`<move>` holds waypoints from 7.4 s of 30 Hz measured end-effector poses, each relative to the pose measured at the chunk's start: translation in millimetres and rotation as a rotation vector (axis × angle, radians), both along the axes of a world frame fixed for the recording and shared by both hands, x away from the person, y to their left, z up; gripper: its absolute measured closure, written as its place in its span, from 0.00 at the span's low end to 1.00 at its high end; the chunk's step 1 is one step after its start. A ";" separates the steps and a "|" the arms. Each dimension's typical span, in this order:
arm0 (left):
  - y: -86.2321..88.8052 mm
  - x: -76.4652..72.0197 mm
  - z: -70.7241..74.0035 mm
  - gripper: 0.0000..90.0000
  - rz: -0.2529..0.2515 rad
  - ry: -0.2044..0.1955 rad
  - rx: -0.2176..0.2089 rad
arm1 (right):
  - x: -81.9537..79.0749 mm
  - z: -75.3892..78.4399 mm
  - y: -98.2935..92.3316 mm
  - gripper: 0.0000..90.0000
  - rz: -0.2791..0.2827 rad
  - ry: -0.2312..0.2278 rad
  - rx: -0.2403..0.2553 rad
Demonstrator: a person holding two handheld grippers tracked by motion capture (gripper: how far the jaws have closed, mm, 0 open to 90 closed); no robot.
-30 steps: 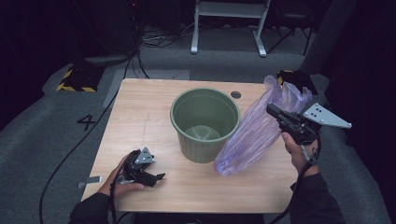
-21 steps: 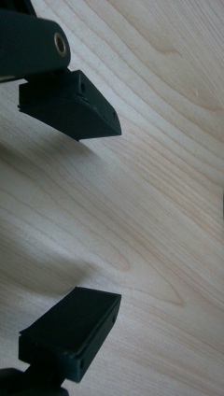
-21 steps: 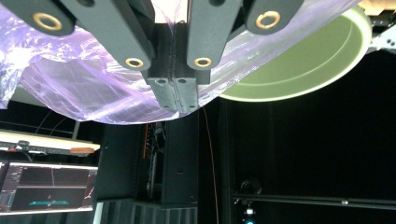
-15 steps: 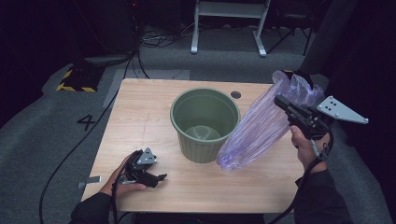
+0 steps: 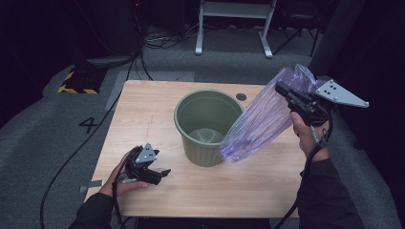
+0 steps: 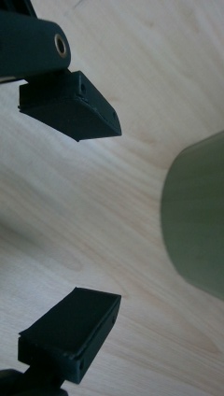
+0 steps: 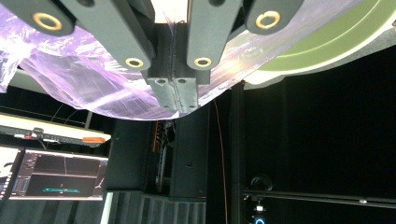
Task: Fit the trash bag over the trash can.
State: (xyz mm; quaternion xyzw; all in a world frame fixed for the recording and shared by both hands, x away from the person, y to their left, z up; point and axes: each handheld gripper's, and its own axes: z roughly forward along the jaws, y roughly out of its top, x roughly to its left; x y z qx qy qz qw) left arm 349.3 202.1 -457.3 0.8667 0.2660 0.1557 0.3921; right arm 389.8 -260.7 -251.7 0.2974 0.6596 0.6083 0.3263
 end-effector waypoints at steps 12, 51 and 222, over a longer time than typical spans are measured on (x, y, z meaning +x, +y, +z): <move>6.6 -1.8 44.8 0.18 -0.015 -0.097 -0.114 | 23.4 13.7 3.6 1.00 -0.048 0.009 0.000; -63.6 -0.4 162.7 0.23 -0.241 -0.222 -0.222 | 38.1 5.1 23.5 1.00 -0.074 0.044 -0.046; -152.5 38.0 144.1 0.29 -0.204 -0.266 -0.114 | -33.6 -81.4 62.6 1.00 0.094 -0.021 -0.294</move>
